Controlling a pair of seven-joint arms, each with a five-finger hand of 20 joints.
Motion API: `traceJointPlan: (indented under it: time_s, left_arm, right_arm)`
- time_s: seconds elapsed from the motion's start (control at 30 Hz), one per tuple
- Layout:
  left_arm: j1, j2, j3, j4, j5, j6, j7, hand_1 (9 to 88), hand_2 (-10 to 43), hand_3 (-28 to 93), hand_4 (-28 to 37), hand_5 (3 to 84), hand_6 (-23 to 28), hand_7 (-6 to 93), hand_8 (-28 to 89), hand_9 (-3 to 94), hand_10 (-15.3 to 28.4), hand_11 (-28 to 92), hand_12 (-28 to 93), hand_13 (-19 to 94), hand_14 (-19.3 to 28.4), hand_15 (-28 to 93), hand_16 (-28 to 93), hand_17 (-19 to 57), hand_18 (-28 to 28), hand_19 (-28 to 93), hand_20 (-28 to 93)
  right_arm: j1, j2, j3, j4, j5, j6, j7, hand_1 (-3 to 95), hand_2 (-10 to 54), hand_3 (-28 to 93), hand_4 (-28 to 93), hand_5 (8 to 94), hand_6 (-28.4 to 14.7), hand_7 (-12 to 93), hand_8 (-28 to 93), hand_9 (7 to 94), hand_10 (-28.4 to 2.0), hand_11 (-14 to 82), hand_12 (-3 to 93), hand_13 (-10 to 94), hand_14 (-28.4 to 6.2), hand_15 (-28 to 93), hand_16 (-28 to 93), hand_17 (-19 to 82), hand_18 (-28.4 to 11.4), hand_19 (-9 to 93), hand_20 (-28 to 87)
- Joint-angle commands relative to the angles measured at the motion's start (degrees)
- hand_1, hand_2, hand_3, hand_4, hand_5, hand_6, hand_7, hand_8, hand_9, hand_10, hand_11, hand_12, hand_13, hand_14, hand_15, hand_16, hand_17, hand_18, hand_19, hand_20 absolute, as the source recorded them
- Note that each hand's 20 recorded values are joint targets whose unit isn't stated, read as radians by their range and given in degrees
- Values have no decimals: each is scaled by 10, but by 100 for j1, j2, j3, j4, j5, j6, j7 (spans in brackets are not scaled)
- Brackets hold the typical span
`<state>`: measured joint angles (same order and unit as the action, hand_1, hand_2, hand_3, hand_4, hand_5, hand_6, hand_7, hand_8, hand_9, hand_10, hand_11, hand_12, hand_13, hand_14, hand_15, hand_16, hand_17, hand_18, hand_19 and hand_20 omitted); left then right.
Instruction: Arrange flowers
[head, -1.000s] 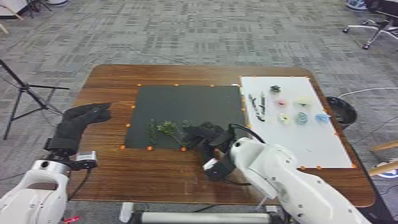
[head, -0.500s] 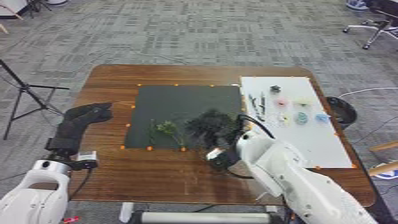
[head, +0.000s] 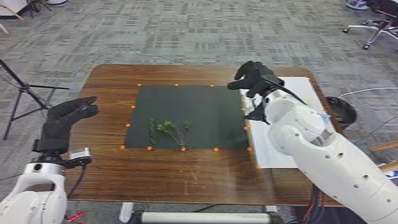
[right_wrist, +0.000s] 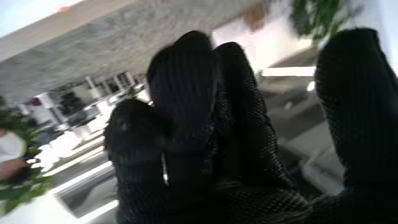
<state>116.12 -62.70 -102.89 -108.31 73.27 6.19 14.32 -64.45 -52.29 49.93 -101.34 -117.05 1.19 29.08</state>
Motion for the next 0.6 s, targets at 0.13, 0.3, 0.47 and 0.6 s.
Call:
traceJointPlan:
  time_s: [0.13,0.3,0.47,0.6]
  left_arm:
    - [-2,-6,-3,-67,9,-231,-51,330,-25,658,-218,522,19,174,-73,529,141,262,155,435,187,335,8,96,143,180,232]
    - [53,-40,-56,-92,2,-271,-87,329,-23,656,-216,525,19,174,-74,529,141,261,154,435,188,337,8,96,143,180,232]
    - [100,-83,-70,-118,29,-349,-106,328,-23,655,-215,525,19,173,-74,529,141,261,154,434,188,337,7,95,144,180,232]
    - [98,-85,-72,-133,33,-362,-120,326,-21,654,-216,528,19,172,-73,528,142,260,154,434,189,336,7,95,144,181,233]
  right_arm:
    - [-12,-53,-36,525,-779,-643,-48,342,-95,598,-103,544,-40,205,-34,596,-181,165,253,824,-69,552,326,559,-153,921,414]
    - [-59,-99,8,714,-1011,-1005,43,337,-95,596,-101,532,-35,201,-32,570,-184,144,248,825,-69,558,324,561,-154,926,416]
    - [-112,-107,27,898,-1342,-1115,59,335,-95,598,-99,519,-31,198,-31,540,-189,124,245,829,-66,564,317,569,-150,930,415]
    - [-163,-115,101,1003,-1494,-1106,117,335,-95,599,-97,515,-26,199,-31,518,-192,116,245,831,-65,568,313,571,-147,931,412]
